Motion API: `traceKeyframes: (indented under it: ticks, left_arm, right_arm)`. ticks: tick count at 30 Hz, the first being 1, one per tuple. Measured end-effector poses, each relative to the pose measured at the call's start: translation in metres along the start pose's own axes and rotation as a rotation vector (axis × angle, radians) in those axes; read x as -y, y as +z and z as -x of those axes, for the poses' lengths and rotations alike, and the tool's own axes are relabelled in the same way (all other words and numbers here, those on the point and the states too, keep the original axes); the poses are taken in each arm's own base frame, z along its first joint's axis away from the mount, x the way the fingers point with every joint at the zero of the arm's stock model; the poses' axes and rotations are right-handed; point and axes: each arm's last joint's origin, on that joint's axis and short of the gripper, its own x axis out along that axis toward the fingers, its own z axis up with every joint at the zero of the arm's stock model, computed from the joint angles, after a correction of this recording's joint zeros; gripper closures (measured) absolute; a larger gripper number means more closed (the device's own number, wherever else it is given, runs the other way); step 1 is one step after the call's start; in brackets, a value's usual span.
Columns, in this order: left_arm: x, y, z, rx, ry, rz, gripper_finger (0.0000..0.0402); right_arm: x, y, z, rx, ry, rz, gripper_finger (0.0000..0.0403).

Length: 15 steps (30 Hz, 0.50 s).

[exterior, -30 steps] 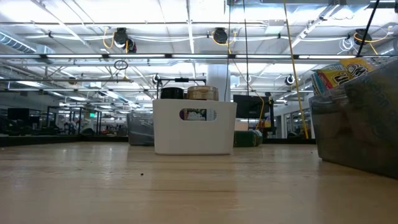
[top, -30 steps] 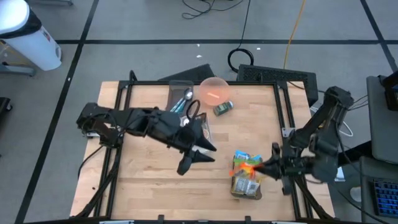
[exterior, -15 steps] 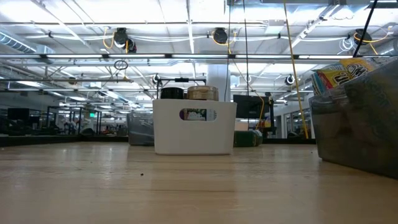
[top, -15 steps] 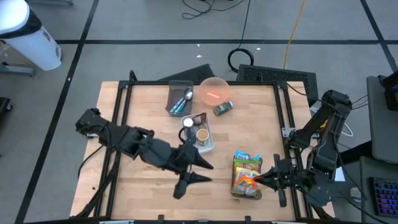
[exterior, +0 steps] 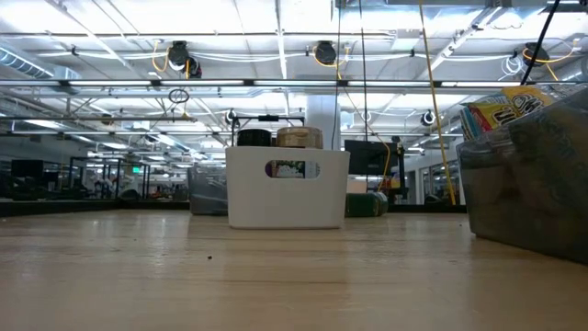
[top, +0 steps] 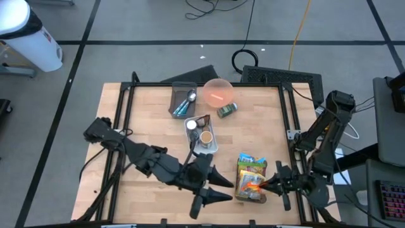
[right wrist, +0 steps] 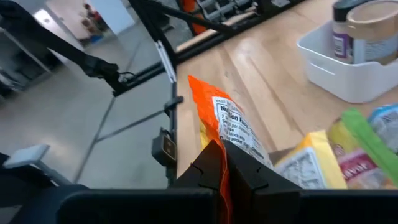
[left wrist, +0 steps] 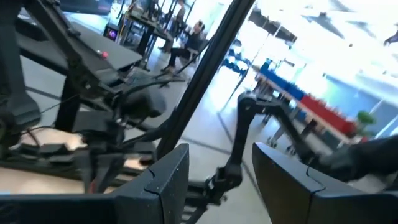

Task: Pick & Place Food Item
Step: Put orange noodle pack into the bottom black transparent bin

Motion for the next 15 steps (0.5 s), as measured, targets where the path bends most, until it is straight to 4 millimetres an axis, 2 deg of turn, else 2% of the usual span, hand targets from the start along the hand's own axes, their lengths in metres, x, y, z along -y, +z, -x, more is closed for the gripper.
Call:
traceKeyframes:
  ticks: [7,15]
  left_arm:
    - [-0.003,-0.014,-0.020,0.067,-0.012,0.094,0.0218]
    - [-0.004,-0.015,-0.022,0.098,0.009,0.089,0.0218]
  right_arm:
    - [0.003,-0.003,-0.003,0.048,0.075,-0.017,0.0403]
    - [0.004,-0.003,-0.008,0.061,0.058,0.008,0.0403]
